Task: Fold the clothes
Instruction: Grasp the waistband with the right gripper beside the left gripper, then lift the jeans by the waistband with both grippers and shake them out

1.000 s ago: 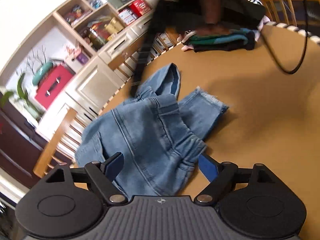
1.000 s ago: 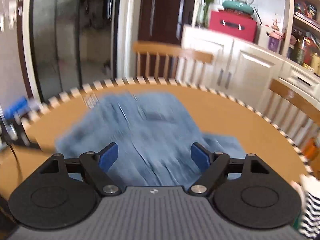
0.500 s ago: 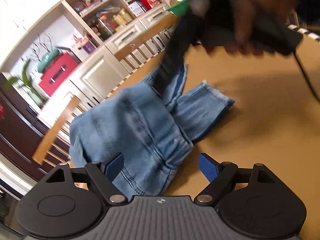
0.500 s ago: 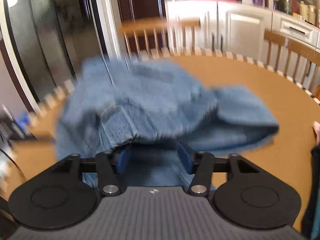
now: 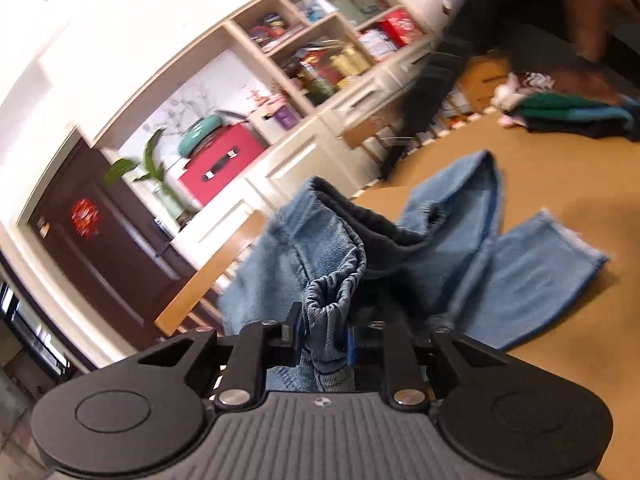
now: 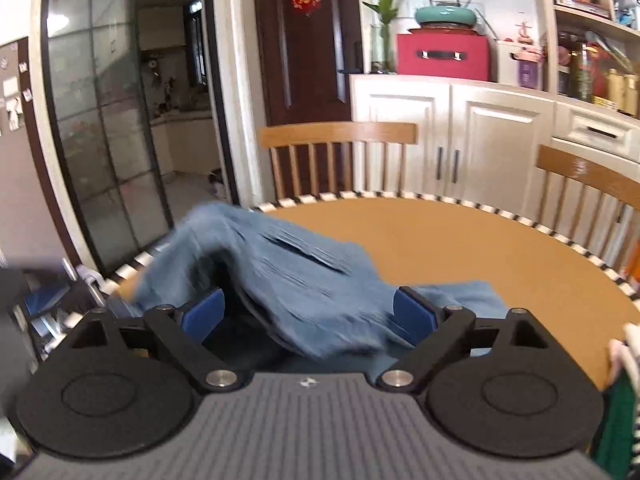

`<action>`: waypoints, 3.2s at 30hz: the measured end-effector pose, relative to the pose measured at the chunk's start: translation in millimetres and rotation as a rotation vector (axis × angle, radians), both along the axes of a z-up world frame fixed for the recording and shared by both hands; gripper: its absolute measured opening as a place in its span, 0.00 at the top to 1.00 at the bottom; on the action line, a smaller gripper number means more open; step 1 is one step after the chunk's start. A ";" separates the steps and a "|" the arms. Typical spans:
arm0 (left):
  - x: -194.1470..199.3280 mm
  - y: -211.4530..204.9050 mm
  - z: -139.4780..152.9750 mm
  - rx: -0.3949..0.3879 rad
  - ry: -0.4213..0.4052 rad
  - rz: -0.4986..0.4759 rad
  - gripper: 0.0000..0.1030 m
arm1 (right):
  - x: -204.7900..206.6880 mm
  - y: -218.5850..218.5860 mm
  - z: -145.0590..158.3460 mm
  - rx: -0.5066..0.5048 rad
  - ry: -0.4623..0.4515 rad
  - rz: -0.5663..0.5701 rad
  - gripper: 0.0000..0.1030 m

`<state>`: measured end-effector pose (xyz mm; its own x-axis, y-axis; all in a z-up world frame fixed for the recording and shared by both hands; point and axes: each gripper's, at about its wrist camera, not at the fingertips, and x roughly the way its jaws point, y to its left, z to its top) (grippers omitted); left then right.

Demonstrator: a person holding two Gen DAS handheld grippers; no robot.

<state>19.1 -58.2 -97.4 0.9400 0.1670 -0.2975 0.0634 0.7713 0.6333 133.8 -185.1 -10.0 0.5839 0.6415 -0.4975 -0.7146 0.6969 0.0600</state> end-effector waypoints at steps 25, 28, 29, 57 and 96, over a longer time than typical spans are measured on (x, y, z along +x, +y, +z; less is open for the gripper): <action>3.9 57.7 35.9 -0.138 0.015 0.117 0.78 | 27.9 75.8 -20.1 -0.362 -0.353 0.388 0.86; -1.8 70.5 55.4 -0.189 -0.011 0.125 0.79 | 27.3 58.5 15.8 -0.234 -0.277 0.386 0.86; -6.4 75.4 65.3 -0.200 -0.032 0.129 0.79 | 23.1 51.5 29.6 -0.194 -0.270 0.394 0.86; 539.5 126.1 56.1 -0.402 0.301 -0.016 0.81 | 360.4 -12.4 67.3 0.086 0.154 -0.558 0.97; 548.4 127.4 -51.5 -0.518 0.432 0.077 0.63 | 384.3 -63.3 -76.4 -0.102 0.326 -0.946 0.62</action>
